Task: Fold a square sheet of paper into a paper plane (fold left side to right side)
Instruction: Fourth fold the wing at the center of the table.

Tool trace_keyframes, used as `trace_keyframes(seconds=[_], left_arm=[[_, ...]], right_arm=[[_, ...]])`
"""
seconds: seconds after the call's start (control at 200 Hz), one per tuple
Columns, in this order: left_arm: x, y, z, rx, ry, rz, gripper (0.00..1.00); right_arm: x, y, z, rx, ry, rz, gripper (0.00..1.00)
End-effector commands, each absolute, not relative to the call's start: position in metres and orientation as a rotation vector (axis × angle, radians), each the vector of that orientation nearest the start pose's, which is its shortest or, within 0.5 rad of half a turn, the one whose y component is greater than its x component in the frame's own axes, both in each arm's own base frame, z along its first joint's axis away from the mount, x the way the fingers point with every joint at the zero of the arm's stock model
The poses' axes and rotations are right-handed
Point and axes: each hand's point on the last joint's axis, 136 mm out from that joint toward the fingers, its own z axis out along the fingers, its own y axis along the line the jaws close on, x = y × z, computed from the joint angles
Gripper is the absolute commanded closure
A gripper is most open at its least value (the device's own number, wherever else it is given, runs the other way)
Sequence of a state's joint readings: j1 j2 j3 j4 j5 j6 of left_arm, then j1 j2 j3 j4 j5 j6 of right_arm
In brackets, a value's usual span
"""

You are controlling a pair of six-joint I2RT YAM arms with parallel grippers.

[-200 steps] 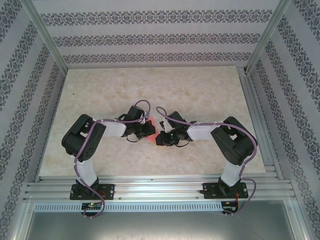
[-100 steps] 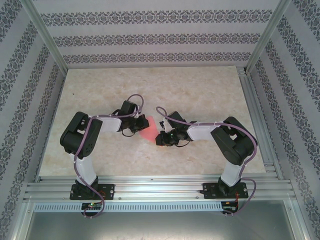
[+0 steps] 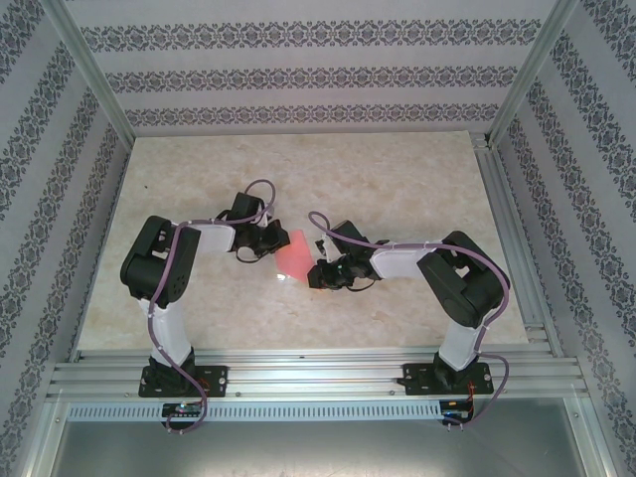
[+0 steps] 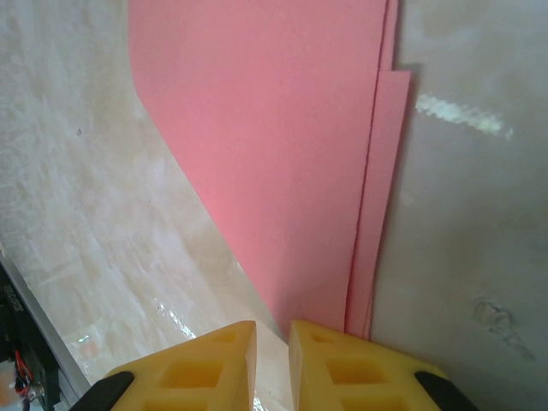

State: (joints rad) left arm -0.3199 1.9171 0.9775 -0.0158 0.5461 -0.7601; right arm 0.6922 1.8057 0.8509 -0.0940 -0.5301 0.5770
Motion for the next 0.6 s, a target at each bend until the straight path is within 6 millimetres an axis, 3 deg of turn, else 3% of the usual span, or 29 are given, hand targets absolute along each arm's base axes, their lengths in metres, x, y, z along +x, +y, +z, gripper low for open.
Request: trace_keyframes(seconds=[0.0,0.42,0.595], left_arm=[[0.414,-0.144,-0.010,-0.561,2.626,-0.756,1.00],[0.443,-0.117,-0.008,-0.664,2.588,-0.765,1.00],[0.448,-0.112,0.018,-0.633,2.532,-0.795,1.00]], right_arm=[[0.195,0.267,-0.047,-0.330,3.103,0.788,0.81],[0.194,0.267,-0.046,-0.331,3.108,0.787,0.81],[0.200,0.277,-0.035,-0.358,3.049,0.853,0.81]])
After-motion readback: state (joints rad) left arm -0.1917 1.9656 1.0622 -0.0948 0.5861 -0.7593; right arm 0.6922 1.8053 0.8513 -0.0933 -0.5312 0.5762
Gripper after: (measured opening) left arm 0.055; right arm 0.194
